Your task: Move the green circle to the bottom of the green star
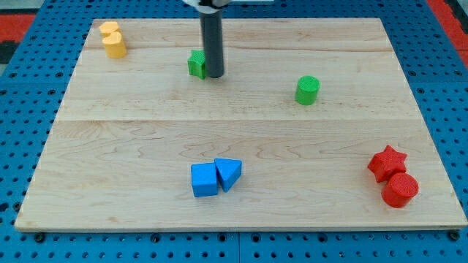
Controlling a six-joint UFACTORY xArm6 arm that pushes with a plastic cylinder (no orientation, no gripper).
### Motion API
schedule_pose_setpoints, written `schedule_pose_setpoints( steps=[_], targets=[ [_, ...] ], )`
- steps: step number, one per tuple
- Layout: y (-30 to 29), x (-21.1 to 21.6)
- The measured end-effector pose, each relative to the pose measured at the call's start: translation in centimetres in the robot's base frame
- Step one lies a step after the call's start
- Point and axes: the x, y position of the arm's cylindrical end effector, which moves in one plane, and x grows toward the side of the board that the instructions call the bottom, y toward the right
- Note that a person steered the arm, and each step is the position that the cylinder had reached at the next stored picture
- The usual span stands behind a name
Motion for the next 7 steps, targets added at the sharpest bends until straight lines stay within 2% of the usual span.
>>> schedule_pose_setpoints(
  steps=[1, 2, 3, 5, 6, 7],
  targets=[
    [8.5, -2.2],
    [17.6, -1.0],
    [16.7, 4.3],
    [9.2, 6.8],
    [12.7, 10.2],
    [8.8, 9.7]
  ],
)
